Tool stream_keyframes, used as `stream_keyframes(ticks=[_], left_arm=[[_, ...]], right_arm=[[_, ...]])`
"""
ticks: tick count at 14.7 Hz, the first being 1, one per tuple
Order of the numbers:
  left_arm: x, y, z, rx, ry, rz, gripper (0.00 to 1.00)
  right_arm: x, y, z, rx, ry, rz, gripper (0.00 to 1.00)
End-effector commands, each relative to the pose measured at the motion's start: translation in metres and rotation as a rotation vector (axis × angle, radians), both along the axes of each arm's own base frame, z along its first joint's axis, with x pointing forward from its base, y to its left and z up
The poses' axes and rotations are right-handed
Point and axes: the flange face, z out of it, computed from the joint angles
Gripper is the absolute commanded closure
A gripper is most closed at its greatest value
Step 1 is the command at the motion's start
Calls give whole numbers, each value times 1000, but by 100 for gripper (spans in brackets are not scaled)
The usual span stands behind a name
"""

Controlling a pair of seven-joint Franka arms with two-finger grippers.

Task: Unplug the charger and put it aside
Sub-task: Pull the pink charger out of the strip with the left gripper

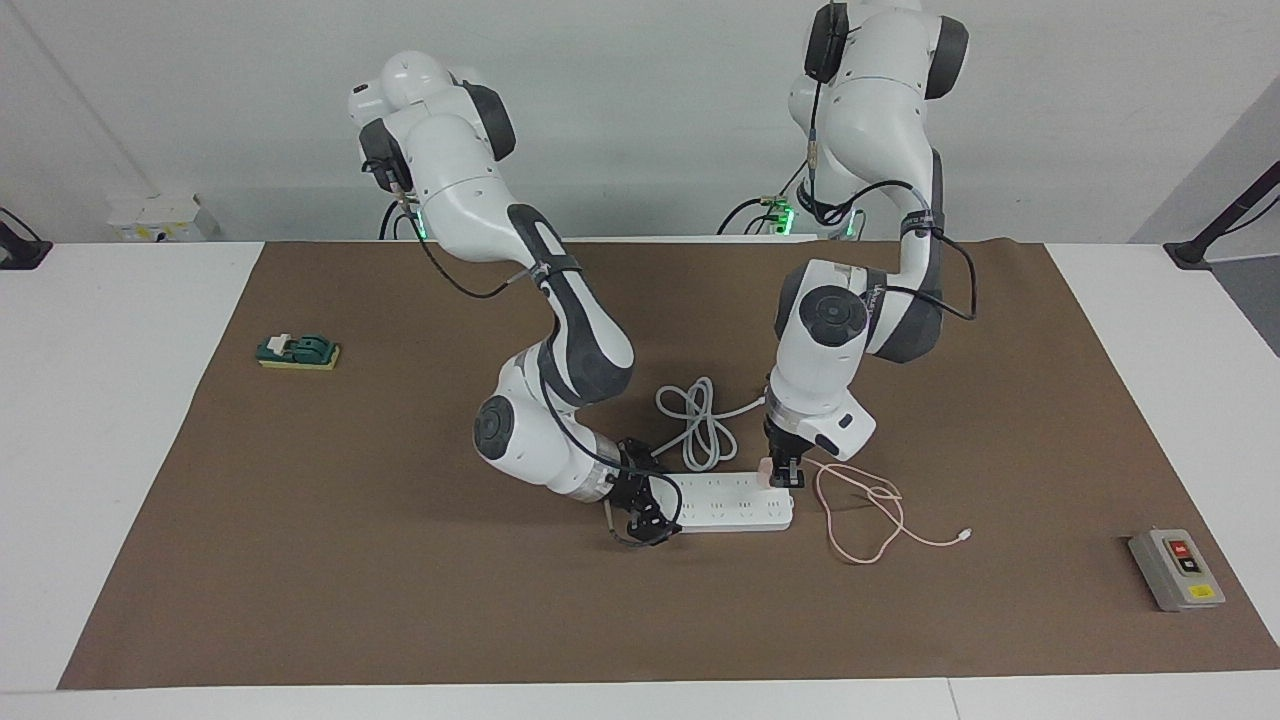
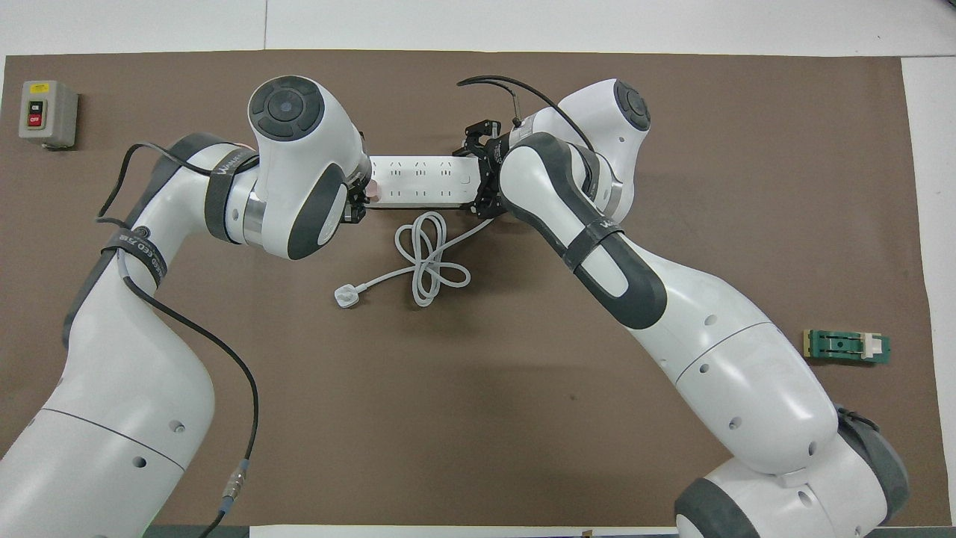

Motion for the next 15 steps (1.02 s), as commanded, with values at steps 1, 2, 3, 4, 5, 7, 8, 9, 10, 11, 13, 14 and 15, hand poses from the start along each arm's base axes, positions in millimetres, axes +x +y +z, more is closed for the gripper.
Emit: stream_keyframes(ticks=[1, 2, 3, 4, 5, 7, 8, 9, 10, 11, 13, 14, 15], left_arm=[[16, 42, 59, 29, -16, 27, 100], [16, 51, 73, 27, -11, 12, 100], [14, 64, 86, 29, 4, -8, 100], [12, 75, 100, 29, 9, -38, 100], [10, 90, 115, 30, 12, -69, 100], [5, 130, 138, 40, 50, -138, 100], [2, 155, 151, 40, 66, -178, 100], [-1, 179, 160, 41, 84, -220, 100], [-2, 205, 166, 38, 95, -250, 100], [-4, 228, 172, 37, 98, -282, 100], [-8, 277, 175, 27, 125, -392, 100], [-9, 305, 175, 23, 132, -441, 100], [-11, 324, 172, 19, 137, -469, 100]], right_arm=[[6, 0, -8, -11, -19, 6, 33], [6, 0, -8, -11, -19, 6, 33], [7, -1, -8, -11, -20, 3, 33], [7, -1, -8, -11, -20, 3, 33], [7, -1, -8, -11, -20, 3, 32], [7, -2, -3, -9, -20, 3, 6], [9, -5, 6, -4, -27, 1, 0], [12, -10, 25, 1, -46, -4, 0], [12, -20, 37, 1, -41, -9, 0], [10, -26, 47, 2, -38, -9, 0], [4, -45, 78, -2, -36, -12, 0], [-1, -56, 102, -5, -40, 5, 0], [-2, -74, 123, -37, -52, 42, 0]])
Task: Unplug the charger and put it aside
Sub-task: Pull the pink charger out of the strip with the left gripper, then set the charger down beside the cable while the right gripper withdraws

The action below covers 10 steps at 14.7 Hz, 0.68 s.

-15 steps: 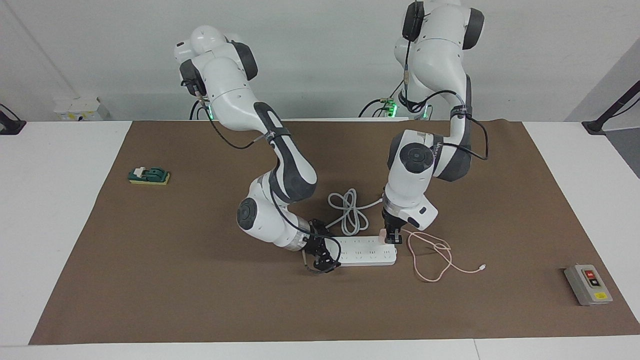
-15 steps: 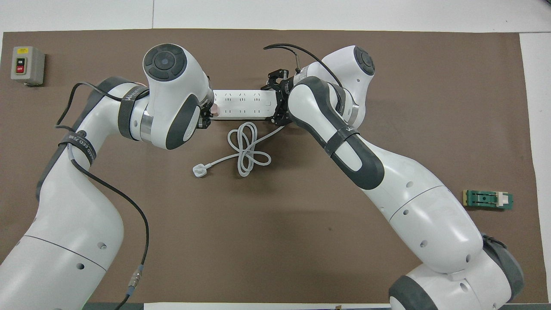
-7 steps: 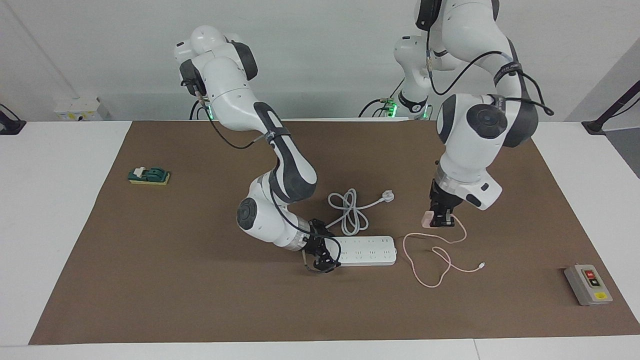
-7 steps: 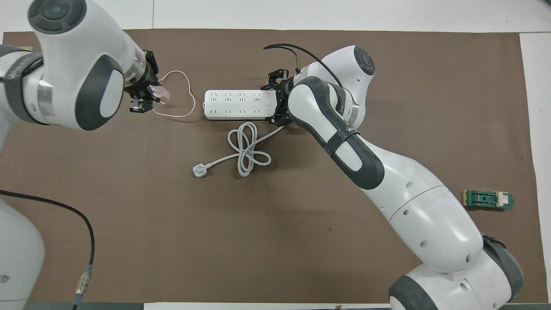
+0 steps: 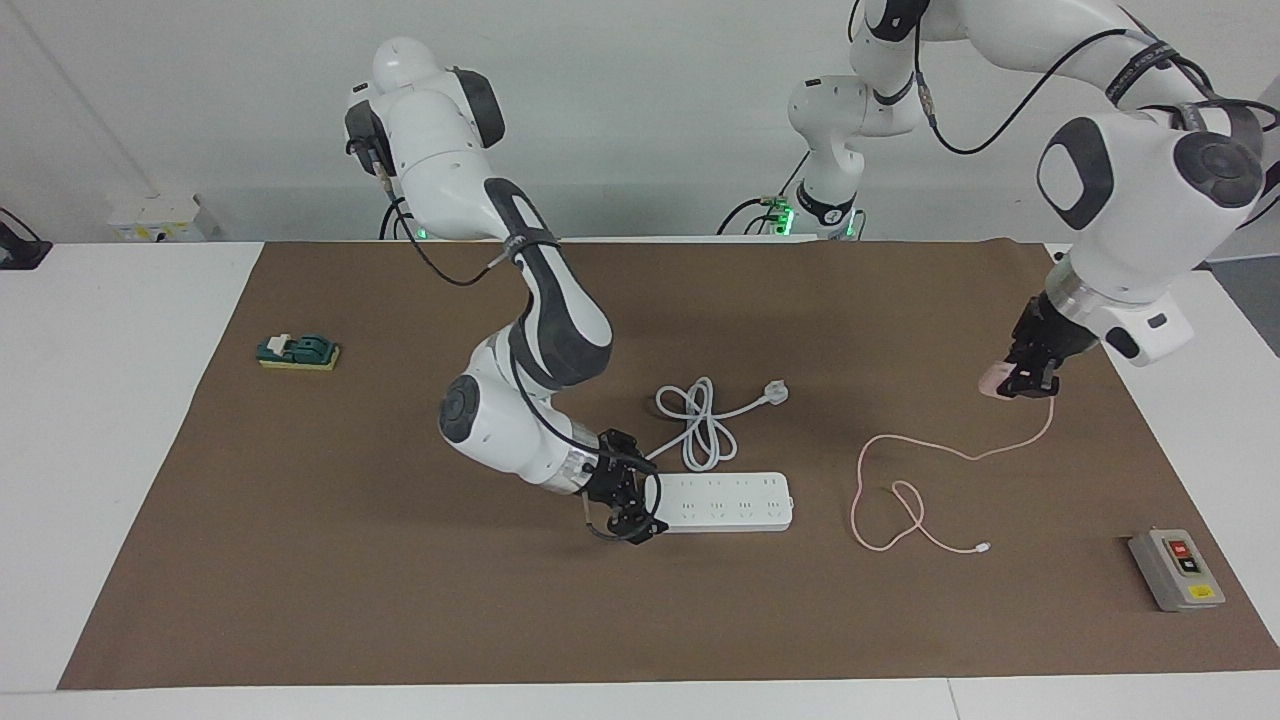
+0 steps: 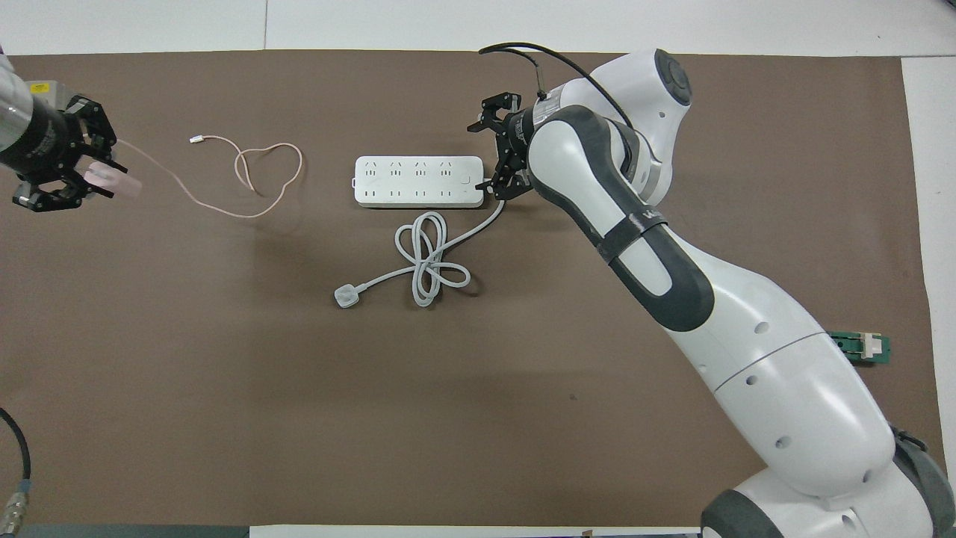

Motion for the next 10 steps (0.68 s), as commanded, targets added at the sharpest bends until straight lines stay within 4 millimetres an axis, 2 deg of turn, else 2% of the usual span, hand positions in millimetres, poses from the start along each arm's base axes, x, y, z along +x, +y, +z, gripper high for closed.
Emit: stream_keyframes(ticks=[1, 3, 4, 5, 7, 10], left_arm=[[-12, 48, 0, -19, 27, -103, 100], [-17, 74, -5, -26, 30, -168, 100], [-21, 77, -7, -30, 29, -227, 100], [-25, 76, -16, -36, 32, -295, 100], [-33, 67, -28, -39, 26, -377, 100], [-49, 54, -52, -54, 27, -632, 100]], right_arm=[[-20, -49, 62, -106, -26, 121, 0], [-31, -78, 101, -177, -78, 273, 0], [-38, -99, 122, -197, -104, 356, 0], [-47, -121, 144, -232, -137, 463, 0], [-62, -152, 178, -293, -205, 653, 0], [-83, -191, 219, -388, -320, 975, 0]])
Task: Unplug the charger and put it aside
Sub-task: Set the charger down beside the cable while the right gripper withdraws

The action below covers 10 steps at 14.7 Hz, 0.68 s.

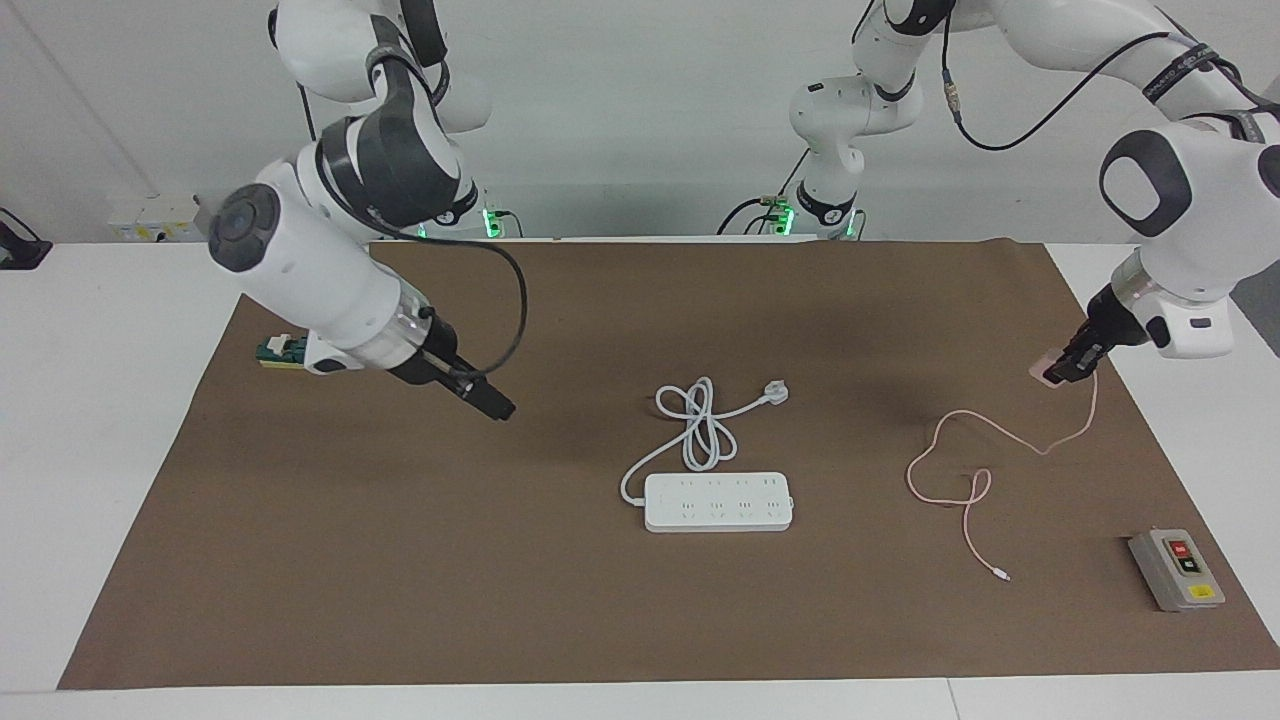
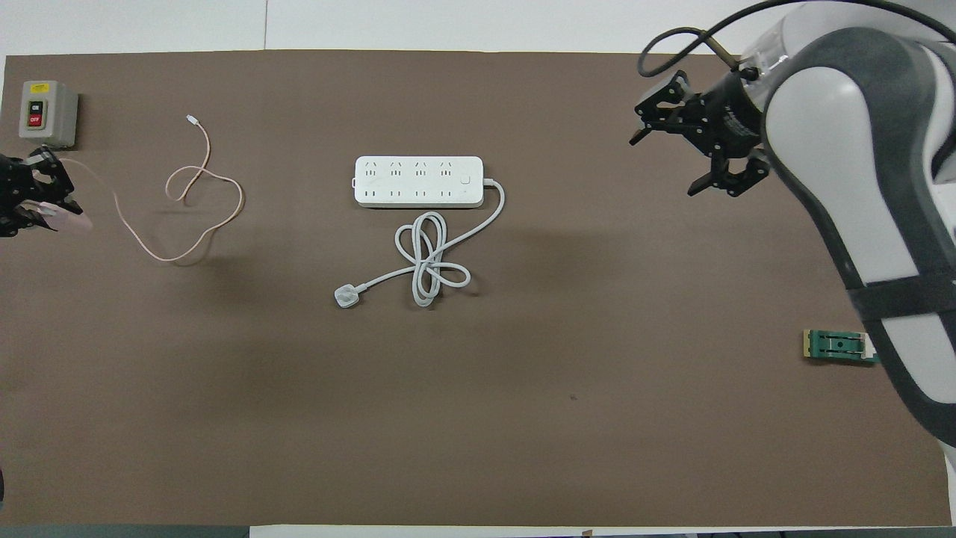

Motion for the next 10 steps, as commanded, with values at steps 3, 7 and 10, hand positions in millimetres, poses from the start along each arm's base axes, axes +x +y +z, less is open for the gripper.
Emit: stream_keyframes(ticks=[3, 7, 10], left_arm=[[-30, -17, -43, -22, -34, -386, 100], [-37, -23, -52, -20, -44, -399, 86], [-35, -21, -48, -20, -44, -395, 0]], right_arm=[[-51, -46, 48, -170, -131, 592, 0], [-97, -67, 55, -222, -135, 648, 0], [-119, -74, 54, -249, -124, 647, 0]])
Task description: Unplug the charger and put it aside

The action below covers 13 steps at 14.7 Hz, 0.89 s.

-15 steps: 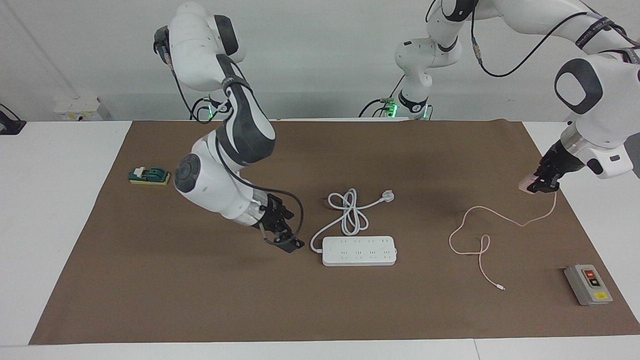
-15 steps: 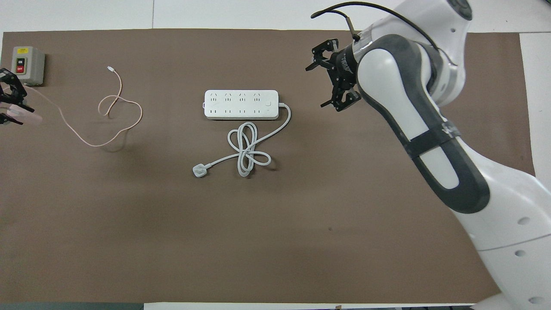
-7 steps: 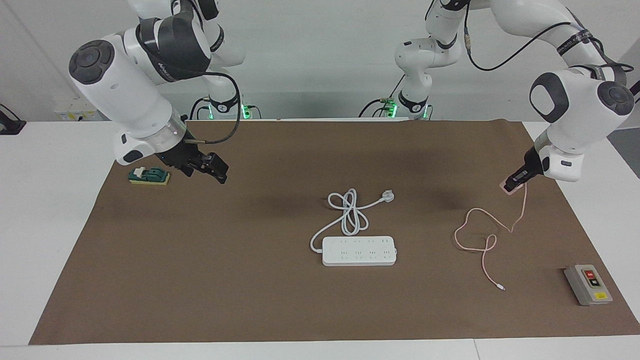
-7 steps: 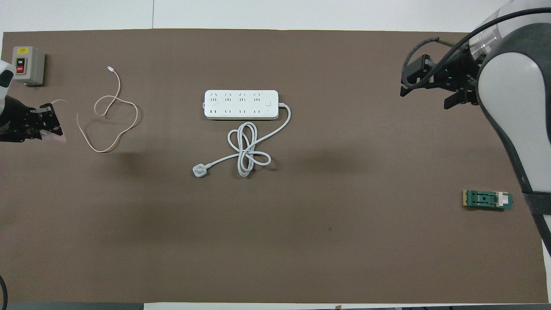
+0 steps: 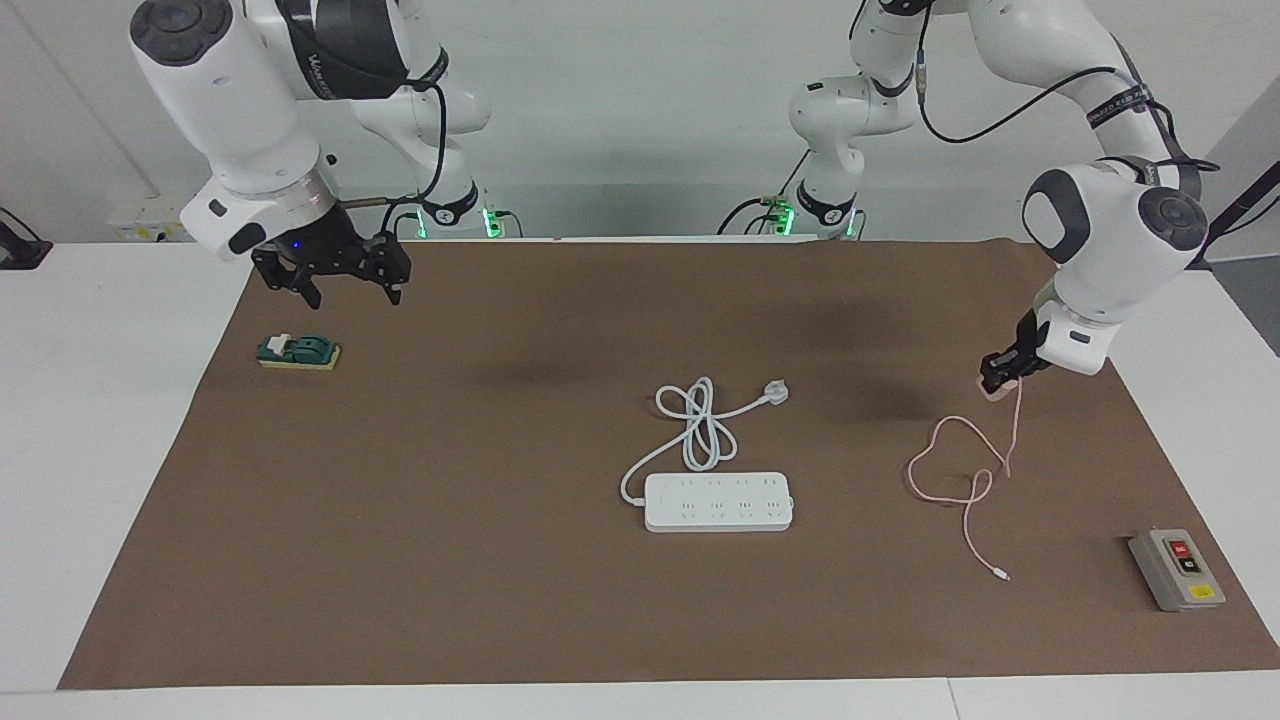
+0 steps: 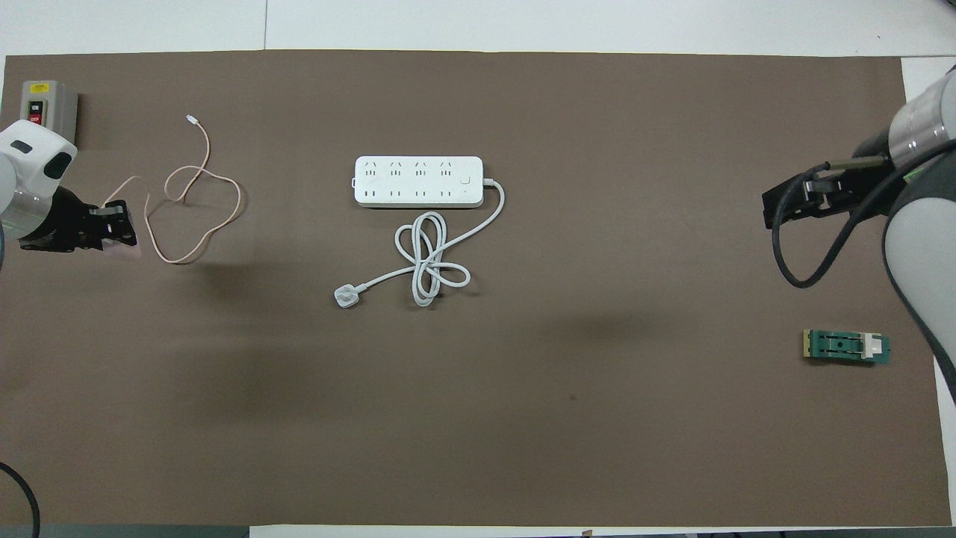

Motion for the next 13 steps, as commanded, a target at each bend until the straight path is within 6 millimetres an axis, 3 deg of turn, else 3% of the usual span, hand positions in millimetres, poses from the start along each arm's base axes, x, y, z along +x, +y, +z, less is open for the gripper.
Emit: stream_keyframes(ticks=[1, 4, 7, 13], left_arm=[[-8, 0, 14, 1, -29, -13, 0], [-4, -1, 29, 4, -47, -17, 0], [0, -1, 59, 4, -46, -19, 0], [-15, -18, 139, 0, -15, -43, 0]], right_arm=[[-26, -7, -4, -33, -19, 20, 0], [-26, -7, -1, -40, -33, 19, 0], [-27, -8, 1, -35, -36, 6, 0], [-28, -6, 6, 4, -42, -1, 0]])
